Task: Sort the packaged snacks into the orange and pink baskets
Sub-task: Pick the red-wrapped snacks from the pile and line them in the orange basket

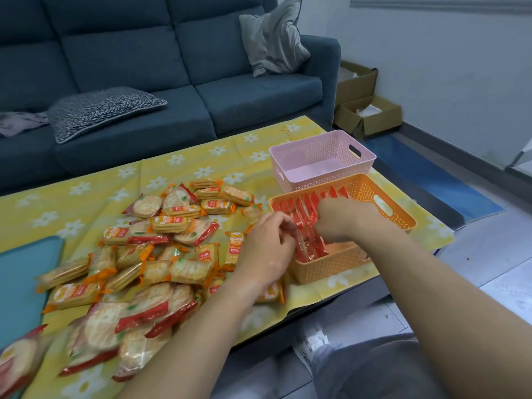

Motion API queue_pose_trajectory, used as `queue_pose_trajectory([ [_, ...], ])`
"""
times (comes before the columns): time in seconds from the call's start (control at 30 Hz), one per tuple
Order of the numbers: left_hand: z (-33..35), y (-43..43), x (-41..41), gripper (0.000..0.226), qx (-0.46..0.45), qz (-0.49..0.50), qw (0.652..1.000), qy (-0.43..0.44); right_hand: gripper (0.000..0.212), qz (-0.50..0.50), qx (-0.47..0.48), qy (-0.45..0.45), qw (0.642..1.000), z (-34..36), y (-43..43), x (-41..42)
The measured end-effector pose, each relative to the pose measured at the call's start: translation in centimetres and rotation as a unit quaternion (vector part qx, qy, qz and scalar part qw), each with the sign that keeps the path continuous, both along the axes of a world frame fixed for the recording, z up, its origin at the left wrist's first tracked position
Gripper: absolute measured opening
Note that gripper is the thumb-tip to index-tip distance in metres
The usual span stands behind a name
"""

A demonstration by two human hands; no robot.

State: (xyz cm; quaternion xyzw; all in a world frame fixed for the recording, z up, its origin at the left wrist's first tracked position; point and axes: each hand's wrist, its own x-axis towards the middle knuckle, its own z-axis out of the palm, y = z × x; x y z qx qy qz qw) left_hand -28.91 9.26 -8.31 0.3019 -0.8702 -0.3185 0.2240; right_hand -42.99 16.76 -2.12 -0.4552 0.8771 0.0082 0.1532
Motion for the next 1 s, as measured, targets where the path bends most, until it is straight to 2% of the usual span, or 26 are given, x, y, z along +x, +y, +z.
queue_pose_trajectory([
  [0.07,0.7,-0.7,1.8,0.020,0.001,0.016,1.000,0.015,0.014,-0.005,-0.066,0.045,0.997,1.6,-0.7,1.3],
  [0.1,1.0,-1.4,3.3,0.020,-0.002,0.027,1.000,0.015,0.013,0.002,-0.104,0.039,0.994,1.9,-1.4,2.3],
  [0.17,1.6,-2.8,6.4,0.020,-0.007,0.053,0.999,0.001,0.016,0.033,-0.146,-0.026,0.988,1.8,-3.4,4.9],
  [0.27,2.3,-5.3,11.9,0.029,-0.009,0.122,0.992,-0.041,0.023,0.126,-0.105,-0.127,0.978,-0.1,-6.5,9.3],
  [0.4,2.3,-8.2,19.2,0.027,0.024,0.218,0.964,-0.147,0.025,0.196,-0.031,-0.127,0.972,-2.5,-9.1,13.2],
  [0.53,2.8,-9.8,23.3,0.023,0.086,0.186,0.942,-0.267,0.009,0.217,-0.052,-0.102,0.970,-3.4,-10.8,15.0],
  [0.63,2.7,-10.8,26.0,0.023,0.107,0.161,0.927,-0.323,0.013,0.233,-0.112,-0.113,0.959,-3.6,-11.7,16.6],
  [0.7,2.3,-11.2,28.0,0.026,0.118,0.153,0.916,-0.352,0.009,0.278,-0.128,-0.133,0.943,-3.2,-12.3,18.2],
  [0.73,2.1,-11.4,28.7,0.027,0.126,0.152,0.914,-0.354,0.012,0.309,-0.115,-0.142,0.933,-2.8,-12.5,19.1],
  [0.8,1.6,-11.6,29.6,0.031,0.138,0.152,0.919,-0.336,0.039,0.378,-0.060,-0.137,0.914,-2.0,-12.8,20.8],
  [0.9,0.4,-11.6,29.7,0.033,0.103,0.178,0.924,-0.323,0.083,0.456,0.063,0.011,0.888,-2.6,-13.0,23.0],
  [0.93,-0.1,-11.3,29.4,0.036,0.096,0.195,0.920,-0.327,0.090,0.461,0.099,0.056,0.880,-3.2,-12.9,23.5],
  [1.0,-1.2,-10.6,28.6,0.059,0.103,0.230,0.907,-0.336,0.089,0.456,0.126,0.090,0.877,-4.4,-13.3,24.1],
])
